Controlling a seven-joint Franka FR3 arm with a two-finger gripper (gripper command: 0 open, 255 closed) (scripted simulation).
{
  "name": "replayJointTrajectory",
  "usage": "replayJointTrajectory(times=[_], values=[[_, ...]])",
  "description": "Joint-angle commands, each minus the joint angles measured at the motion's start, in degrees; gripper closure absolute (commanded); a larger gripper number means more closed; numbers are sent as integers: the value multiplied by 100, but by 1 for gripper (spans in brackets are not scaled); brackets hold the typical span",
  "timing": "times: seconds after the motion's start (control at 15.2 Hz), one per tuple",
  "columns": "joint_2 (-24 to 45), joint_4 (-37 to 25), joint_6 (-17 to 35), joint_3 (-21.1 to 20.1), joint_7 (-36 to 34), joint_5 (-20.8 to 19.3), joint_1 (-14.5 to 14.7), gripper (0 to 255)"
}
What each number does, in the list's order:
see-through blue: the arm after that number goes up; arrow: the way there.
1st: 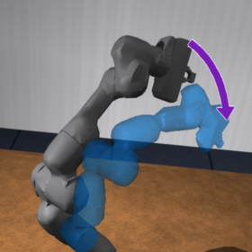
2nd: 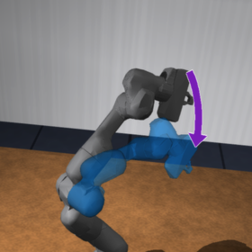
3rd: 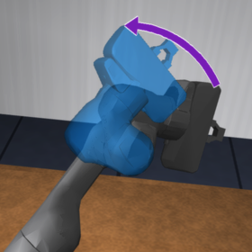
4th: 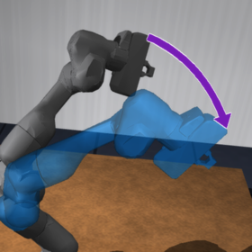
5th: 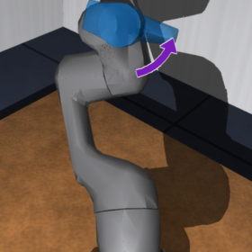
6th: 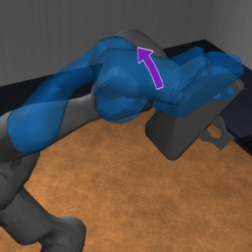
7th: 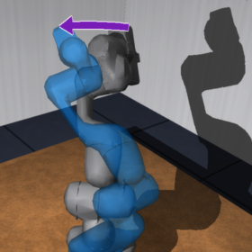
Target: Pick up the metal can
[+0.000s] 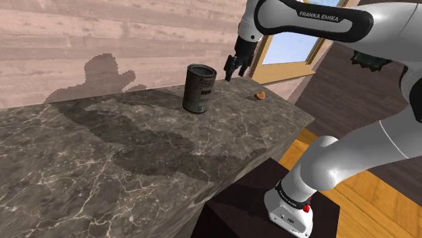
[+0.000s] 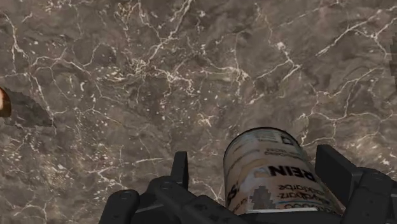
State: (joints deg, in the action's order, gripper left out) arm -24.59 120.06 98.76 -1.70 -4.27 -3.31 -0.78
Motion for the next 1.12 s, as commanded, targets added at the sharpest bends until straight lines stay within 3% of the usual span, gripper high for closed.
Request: replayJointTrajectory(times=[0.0, 0.53, 1.06], values=[[541, -479, -25, 26, -53, 62, -26, 0], [2710, -2861, -571, 147, -215, 353, -124, 0], [2640, -2189, 32, 147, -213, 353, -125, 0]])
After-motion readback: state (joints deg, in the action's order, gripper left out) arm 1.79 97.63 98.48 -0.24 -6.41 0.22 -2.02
